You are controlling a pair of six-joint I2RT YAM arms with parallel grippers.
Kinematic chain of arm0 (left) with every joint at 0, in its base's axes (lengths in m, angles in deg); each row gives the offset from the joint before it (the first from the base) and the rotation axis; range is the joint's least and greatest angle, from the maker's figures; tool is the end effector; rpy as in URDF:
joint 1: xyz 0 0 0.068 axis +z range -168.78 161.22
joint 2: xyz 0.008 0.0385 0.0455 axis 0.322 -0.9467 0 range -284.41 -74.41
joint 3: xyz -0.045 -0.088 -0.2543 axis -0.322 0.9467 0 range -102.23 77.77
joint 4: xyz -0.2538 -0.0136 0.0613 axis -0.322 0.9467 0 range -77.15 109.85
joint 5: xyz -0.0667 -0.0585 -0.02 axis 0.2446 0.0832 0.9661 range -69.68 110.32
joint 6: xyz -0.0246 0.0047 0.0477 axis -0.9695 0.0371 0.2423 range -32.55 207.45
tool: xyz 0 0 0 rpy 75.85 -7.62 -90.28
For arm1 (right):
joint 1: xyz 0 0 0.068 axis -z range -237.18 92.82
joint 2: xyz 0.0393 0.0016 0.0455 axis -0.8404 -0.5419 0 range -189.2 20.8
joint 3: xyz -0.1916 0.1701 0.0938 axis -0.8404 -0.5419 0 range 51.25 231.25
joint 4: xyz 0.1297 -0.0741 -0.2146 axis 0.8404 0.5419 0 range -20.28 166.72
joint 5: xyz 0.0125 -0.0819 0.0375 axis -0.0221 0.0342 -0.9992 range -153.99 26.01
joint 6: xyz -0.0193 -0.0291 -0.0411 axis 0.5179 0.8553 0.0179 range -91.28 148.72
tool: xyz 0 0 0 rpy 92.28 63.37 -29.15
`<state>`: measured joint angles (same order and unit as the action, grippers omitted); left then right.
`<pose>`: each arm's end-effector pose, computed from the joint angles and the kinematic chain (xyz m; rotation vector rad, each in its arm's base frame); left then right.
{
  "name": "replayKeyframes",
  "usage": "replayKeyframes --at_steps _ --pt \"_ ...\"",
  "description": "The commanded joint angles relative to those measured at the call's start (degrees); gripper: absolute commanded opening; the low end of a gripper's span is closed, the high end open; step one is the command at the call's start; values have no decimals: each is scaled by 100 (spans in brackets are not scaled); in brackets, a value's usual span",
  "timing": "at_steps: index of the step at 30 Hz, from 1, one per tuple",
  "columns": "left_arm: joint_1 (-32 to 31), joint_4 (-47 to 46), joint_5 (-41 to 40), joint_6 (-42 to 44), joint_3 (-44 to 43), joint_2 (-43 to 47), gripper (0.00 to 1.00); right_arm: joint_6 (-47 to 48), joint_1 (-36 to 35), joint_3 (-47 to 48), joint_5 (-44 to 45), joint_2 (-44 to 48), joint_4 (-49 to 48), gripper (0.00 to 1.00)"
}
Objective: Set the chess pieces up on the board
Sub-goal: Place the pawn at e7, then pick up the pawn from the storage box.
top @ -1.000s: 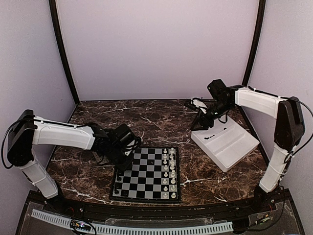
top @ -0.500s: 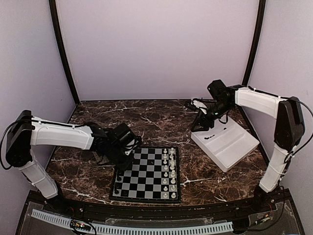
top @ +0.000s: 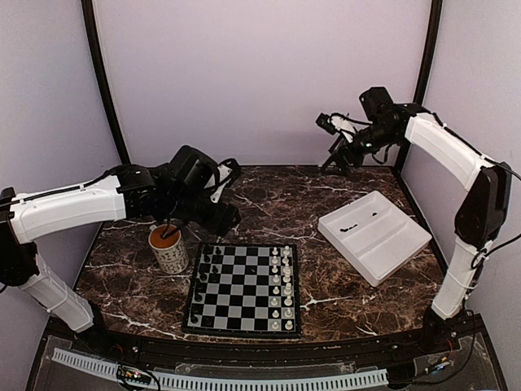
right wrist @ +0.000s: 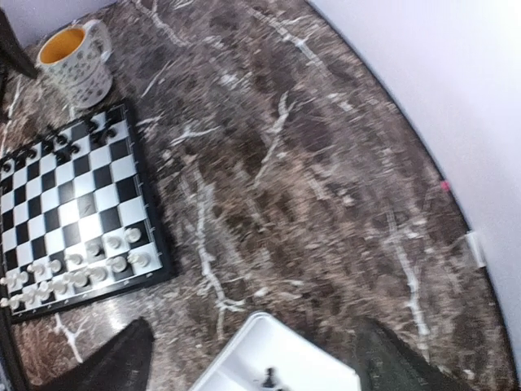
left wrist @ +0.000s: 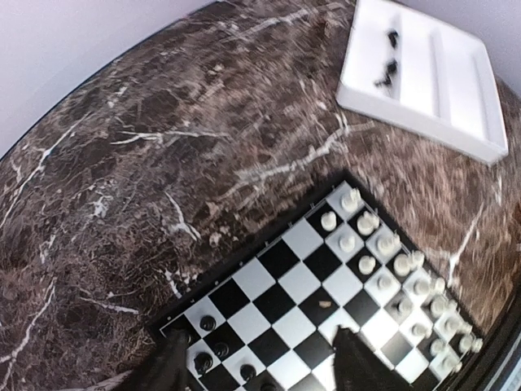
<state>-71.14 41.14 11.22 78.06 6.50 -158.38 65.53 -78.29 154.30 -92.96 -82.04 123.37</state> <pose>0.2041 -0.2553 0.3091 0.7657 2.1739 -0.3813 0.3540 0.1552 0.3473 -1.3419 2.0014 0.5061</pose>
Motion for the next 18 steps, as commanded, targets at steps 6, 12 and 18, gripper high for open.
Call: replayKeyframes --at_steps 6,12,18 --pt "638 941 -838 -1045 -2789 -1132 93 499 410 1411 644 -944 1042 88" --pt "1341 1161 627 -1587 -3612 -1529 71 1638 440 1850 1297 -1644 2064 51" --pt "1481 1592 837 -1167 -4510 -1941 69 2395 441 1032 2133 -1918 1854 38"
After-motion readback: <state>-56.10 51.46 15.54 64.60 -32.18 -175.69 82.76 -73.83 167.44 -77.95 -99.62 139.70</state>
